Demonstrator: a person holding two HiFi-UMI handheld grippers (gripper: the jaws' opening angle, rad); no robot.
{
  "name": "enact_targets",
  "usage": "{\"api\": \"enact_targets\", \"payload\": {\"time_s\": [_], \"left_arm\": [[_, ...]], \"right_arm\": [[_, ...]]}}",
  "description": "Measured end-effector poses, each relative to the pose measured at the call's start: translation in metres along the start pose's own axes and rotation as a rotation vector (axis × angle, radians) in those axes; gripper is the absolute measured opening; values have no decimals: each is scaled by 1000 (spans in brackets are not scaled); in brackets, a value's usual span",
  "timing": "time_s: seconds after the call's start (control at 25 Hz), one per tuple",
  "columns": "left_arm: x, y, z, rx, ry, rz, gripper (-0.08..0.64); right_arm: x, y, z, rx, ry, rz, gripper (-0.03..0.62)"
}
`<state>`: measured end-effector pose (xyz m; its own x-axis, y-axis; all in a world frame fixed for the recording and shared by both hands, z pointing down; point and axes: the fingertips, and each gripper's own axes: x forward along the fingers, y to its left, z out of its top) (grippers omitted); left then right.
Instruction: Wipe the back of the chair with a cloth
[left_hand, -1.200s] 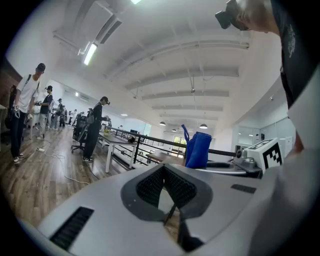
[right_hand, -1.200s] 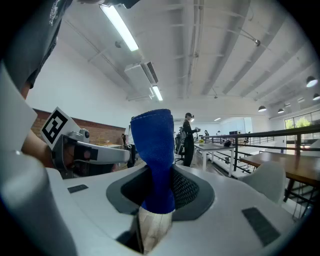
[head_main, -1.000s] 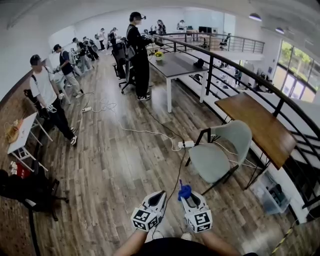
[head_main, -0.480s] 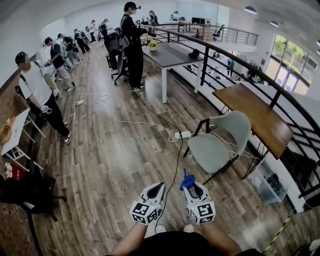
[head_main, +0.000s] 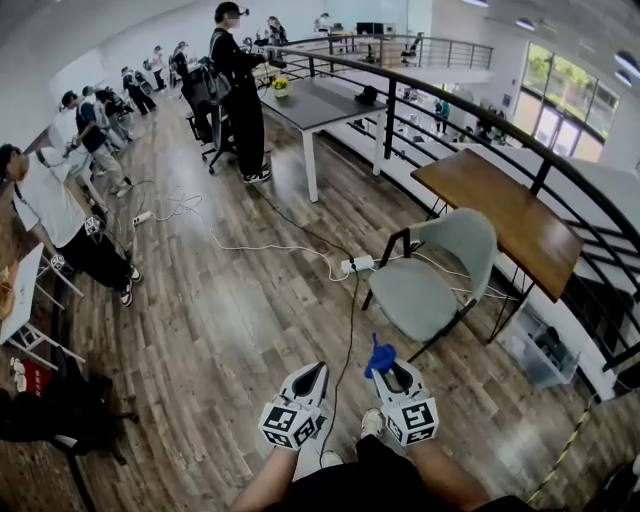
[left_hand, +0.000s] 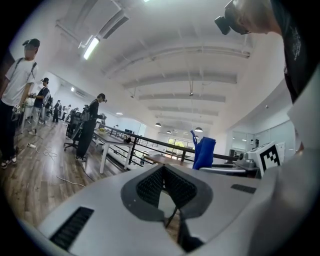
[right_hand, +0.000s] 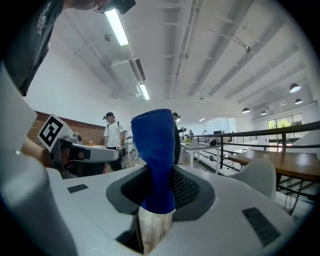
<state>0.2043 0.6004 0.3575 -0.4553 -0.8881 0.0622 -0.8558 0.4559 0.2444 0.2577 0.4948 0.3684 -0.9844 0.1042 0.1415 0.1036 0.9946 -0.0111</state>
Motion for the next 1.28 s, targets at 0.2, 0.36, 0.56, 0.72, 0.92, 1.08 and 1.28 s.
{"api": "enact_targets", "payload": {"time_s": [0.2, 0.36, 0.56, 0.72, 0.92, 1.08, 1.28], "left_arm": [[48, 8, -1, 4, 20, -6, 6], [97, 15, 5, 1, 25, -10, 6], [156, 9, 4, -16, 53, -33, 6], [182, 11, 7, -17, 78, -30, 6], [203, 21, 7, -6, 105, -18, 6], [222, 26, 7, -3, 113, -34, 6], [253, 46, 18, 7, 92, -66, 6]], "right_arm": [[22, -44, -2, 20, -19, -19, 110], [41, -87, 8, 17, -55, -40, 110], [64, -128, 8, 16, -46, -22, 110], [75, -148, 4, 44, -33, -2, 110], [90, -165, -2, 39, -20, 11, 110], [106, -177, 1, 42, -26, 13, 110], [135, -191, 3, 25, -20, -4, 110]]}}
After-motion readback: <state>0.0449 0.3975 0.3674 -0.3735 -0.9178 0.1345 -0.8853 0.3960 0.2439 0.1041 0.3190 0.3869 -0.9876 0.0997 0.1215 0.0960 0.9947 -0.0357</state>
